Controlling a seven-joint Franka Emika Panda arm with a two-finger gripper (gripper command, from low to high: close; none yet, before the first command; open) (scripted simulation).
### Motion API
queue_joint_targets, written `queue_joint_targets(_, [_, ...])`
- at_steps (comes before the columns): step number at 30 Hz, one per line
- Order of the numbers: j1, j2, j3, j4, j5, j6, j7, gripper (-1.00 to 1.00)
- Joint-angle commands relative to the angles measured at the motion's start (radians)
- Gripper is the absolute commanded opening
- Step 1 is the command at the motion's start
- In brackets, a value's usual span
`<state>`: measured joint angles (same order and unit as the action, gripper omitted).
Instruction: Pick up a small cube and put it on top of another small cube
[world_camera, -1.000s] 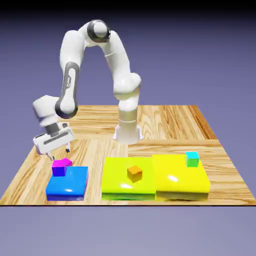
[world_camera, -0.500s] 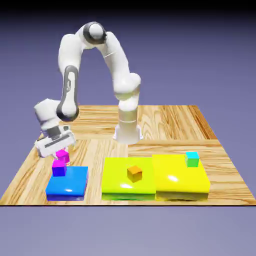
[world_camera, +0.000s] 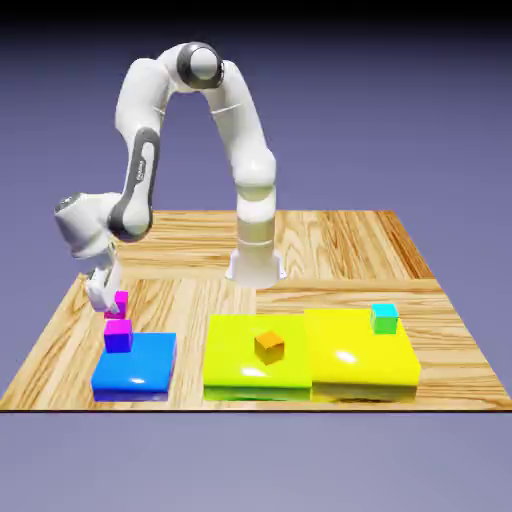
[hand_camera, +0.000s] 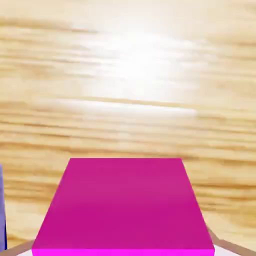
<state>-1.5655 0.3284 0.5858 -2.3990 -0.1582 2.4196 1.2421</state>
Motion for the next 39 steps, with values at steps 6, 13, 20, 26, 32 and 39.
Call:
queue_joint_targets(6, [0.130, -0.026, -0.128, 0.052, -0.133, -0.094, -0.259, -1.00])
queue_joint_targets(13, [0.323, -0.065, -0.169, 0.108, -0.271, -0.201, -0.564, -1.00])
queue_joint_targets(20, [0.567, -0.115, -0.073, 0.157, -0.394, -0.307, -0.868, -1.00])
queue_joint_targets(26, [0.784, -0.154, 0.106, 0.164, -0.398, -0.335, -1.039, -1.00])
queue_joint_targets(32, [1.001, -0.192, 0.323, 0.158, -0.368, -0.342, -1.175, -1.00])
queue_joint_targets(39, [1.228, -0.234, 0.546, 0.160, -0.361, -0.365, -1.335, -1.00])
